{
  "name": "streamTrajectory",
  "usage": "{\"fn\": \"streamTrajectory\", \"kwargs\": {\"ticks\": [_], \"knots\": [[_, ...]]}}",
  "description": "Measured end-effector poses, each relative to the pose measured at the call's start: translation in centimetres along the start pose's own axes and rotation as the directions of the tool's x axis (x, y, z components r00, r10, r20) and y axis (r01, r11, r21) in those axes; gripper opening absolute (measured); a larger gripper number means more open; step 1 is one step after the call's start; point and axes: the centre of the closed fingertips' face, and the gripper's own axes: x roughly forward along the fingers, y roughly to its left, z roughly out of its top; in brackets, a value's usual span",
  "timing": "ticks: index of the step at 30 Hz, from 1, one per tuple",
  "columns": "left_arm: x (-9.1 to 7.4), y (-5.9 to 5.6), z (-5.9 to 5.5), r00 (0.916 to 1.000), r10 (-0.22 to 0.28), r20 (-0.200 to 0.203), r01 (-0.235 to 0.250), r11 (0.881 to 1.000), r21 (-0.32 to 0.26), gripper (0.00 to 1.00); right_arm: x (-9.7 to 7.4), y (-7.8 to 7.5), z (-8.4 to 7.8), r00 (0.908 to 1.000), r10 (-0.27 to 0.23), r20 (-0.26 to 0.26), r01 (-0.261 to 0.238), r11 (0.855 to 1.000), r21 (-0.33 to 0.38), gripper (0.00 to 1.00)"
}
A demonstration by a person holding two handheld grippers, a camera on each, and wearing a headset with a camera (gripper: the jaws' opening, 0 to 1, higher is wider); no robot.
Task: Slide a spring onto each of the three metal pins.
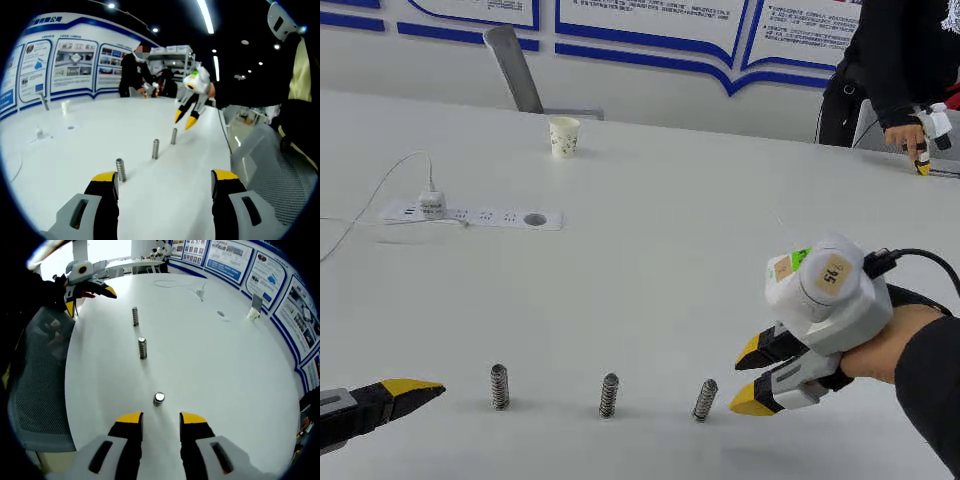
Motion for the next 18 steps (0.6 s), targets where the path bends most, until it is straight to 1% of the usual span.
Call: {"fn": "streamTrajectory", "kwargs": {"ticks": [5, 8, 13, 16, 18], "knots": [[-0.3, 0.2, -0.1, 1.0, 0.009, -0.002, -0.009, 1.0, -0.003, 0.78, -1.1, 0.3, -0.5, 0.9982, -0.023, 0.055, 0.022, 0.999, 0.03, 0.32], [-0.4, 0.4, -0.2, 0.9999, 0.016, -0.003, -0.016, 1.0, -0.004, 0.78, -1.7, 0.4, -0.5, 0.9948, -0.039, 0.094, 0.035, 0.998, 0.049, 0.34], [-0.6, 0.6, -0.4, 0.9997, 0.024, -0.003, -0.024, 1.0, -0.008, 0.79, -2.9, 0.6, -0.7, 0.9847, -0.072, 0.159, 0.058, 0.994, 0.091, 0.37], [-0.8, 0.7, -0.5, 0.9995, 0.031, -0.002, -0.031, 0.999, -0.013, 0.79, -3.4, 0.8, -0.7, 0.9782, -0.089, 0.188, 0.074, 0.994, 0.086, 0.4], [-0.8, 0.7, -0.6, 0.9995, 0.032, -0.004, -0.032, 0.999, -0.014, 0.79, -3.8, 0.9, -0.6, 0.9723, -0.1, 0.212, 0.083, 0.993, 0.088, 0.41]]}}
